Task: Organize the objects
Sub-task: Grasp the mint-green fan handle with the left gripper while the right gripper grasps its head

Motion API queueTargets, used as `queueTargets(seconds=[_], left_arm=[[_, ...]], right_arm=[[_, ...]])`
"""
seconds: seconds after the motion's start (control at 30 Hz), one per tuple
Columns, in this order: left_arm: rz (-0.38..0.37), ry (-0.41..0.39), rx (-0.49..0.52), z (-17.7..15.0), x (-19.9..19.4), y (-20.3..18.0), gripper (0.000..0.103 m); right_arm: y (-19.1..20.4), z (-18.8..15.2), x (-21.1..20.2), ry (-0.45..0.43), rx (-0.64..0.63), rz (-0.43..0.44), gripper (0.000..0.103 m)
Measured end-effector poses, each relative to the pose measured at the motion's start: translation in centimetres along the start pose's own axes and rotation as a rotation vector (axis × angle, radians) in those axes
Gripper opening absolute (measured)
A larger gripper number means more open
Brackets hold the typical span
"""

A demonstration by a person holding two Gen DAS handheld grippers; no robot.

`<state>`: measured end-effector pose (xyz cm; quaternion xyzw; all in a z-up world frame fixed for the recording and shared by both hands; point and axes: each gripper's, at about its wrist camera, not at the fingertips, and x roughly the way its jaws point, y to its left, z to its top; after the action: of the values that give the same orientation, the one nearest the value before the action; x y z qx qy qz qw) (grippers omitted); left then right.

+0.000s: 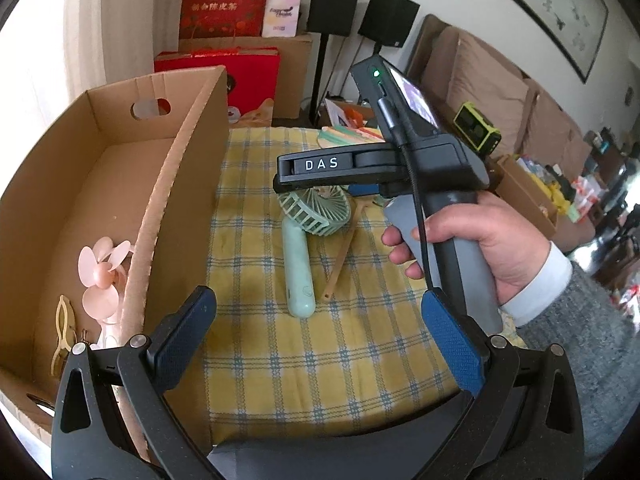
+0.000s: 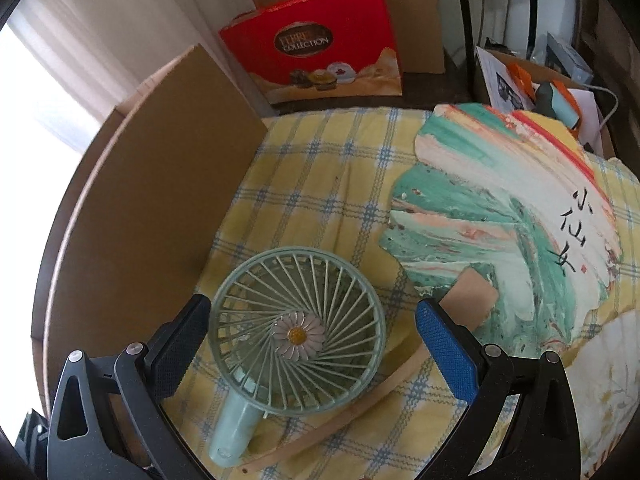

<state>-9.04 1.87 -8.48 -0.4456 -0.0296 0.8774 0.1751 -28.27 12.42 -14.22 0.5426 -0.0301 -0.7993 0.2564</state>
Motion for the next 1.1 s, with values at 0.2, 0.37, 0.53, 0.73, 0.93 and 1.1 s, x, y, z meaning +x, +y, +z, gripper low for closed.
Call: queueTargets(seconds=[0.2, 0.37, 0.53, 0.73, 0.93, 1.1], left_arm=[[0.006, 0.006, 0.006, -0.1, 0.2, 0.0, 0.103], [-0.001, 0.011, 0.006, 0.0, 0.2, -0.1, 0.103], [-0.009, 0.013, 0.004, 0.0, 0.2, 0.0, 0.103], [-0.01, -0.002, 0.029, 0.5, -0.1, 0.0, 0.103], [0.002, -0.029, 0.074, 1.5, -0.9, -0.4, 0.093], [-0.017, -0.02, 0.108, 1.5, -0.9, -1.1, 0.062]], right_arm=[[0.4, -0.1, 0.3, 0.004, -0.015, 0.034, 0.085], [1.1, -0.4, -0.4, 0.001, -0.031, 0.001, 0.085], [1.5, -1.2, -3.2, -0.062, -0.04, 0.031, 0.085], [1.7, -2.3, -7.8, -0.127, -0.041, 0.081, 0.084], [2.6, -3.4, -12.5, -0.177, -0.068, 0.118, 0.084], [4.6, -4.1, -16.2, -0.201, -0.121, 0.141, 0.084]])
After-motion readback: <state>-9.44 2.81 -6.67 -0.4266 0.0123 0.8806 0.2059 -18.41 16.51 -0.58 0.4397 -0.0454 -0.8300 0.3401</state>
